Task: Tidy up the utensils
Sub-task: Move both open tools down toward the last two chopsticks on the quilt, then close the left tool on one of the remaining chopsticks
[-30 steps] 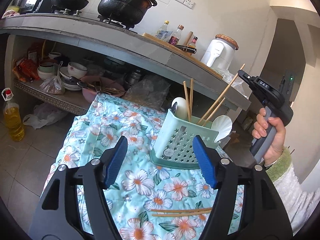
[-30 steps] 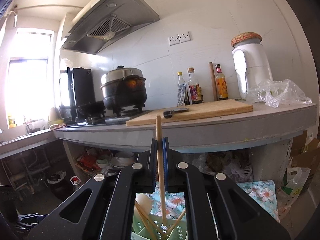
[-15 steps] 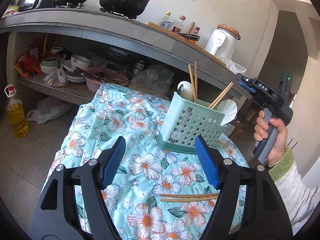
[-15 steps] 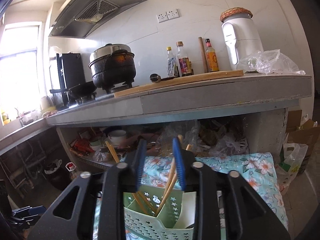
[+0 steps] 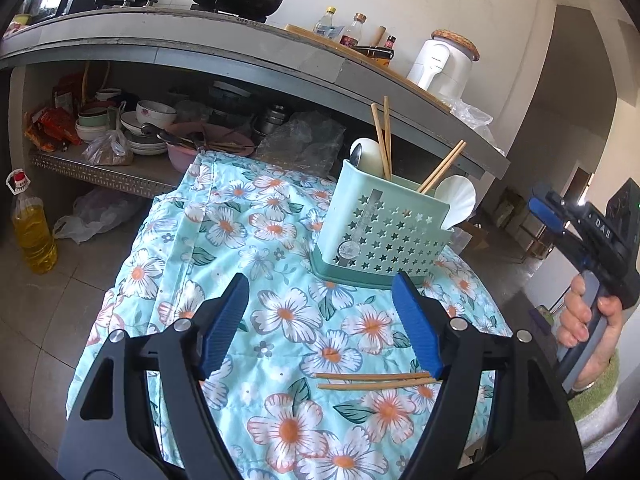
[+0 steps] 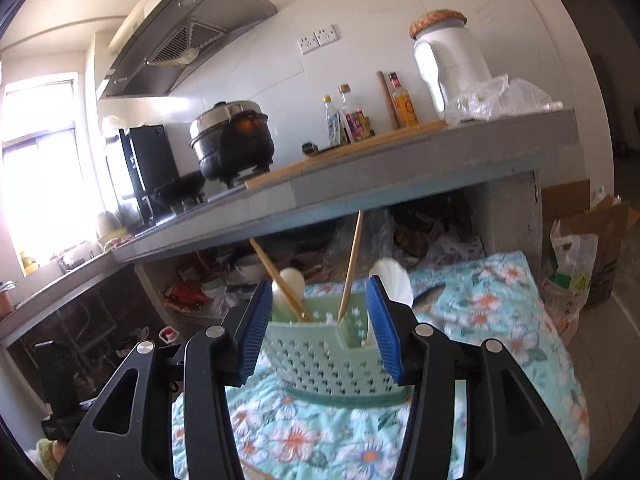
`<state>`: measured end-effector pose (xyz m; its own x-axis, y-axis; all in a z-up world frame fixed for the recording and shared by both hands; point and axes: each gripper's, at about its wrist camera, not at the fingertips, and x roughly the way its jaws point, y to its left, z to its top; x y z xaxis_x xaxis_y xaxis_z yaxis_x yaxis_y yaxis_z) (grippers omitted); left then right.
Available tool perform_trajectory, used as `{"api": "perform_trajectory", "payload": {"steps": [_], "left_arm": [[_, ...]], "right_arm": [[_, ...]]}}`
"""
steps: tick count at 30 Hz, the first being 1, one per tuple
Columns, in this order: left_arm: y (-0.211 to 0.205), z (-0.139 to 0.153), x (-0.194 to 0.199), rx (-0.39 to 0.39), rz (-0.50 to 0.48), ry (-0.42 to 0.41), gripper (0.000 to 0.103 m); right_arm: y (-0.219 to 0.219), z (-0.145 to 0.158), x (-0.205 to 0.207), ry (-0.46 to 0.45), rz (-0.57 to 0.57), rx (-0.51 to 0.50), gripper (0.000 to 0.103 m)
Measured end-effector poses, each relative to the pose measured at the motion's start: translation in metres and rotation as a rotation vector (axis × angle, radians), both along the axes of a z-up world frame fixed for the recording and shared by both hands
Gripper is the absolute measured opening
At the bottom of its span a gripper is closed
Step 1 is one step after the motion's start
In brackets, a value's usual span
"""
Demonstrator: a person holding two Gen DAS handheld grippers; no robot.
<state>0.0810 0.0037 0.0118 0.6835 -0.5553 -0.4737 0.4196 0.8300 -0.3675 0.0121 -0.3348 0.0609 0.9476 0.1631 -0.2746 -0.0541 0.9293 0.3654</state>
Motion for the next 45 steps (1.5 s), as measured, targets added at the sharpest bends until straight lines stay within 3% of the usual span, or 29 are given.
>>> {"api": "perform_trajectory", "payload": {"steps": [9,21,32,41,45], "left_arm": [[-0.013,-0.008,0.004,0.068,0.024,0.063,0.070],[-0.028,-0.024,-0.010,0.102,0.001,0.145,0.070],[-0.058,-0.062,-0.021,-0.016,-0.128,0.352,0.064],[-0.076,-0.110,-0.004,-0.260,-0.188,0.641,0.049],[-0.073,-0.128,0.008,-0.362,-0.152,0.694,0.040]], "right_arm": [[0.031,-0.064,0.010,0.211,0.098,0.110,0.052],[0.029,-0.085,0.009,0.282,0.145,0.166,0.055],[0.020,-0.091,0.002,0.310,0.137,0.171,0.055],[0.006,-0.094,-0.006,0.316,0.101,0.196,0.055],[0.000,-0.096,-0.007,0.319,0.091,0.206,0.055]]}}
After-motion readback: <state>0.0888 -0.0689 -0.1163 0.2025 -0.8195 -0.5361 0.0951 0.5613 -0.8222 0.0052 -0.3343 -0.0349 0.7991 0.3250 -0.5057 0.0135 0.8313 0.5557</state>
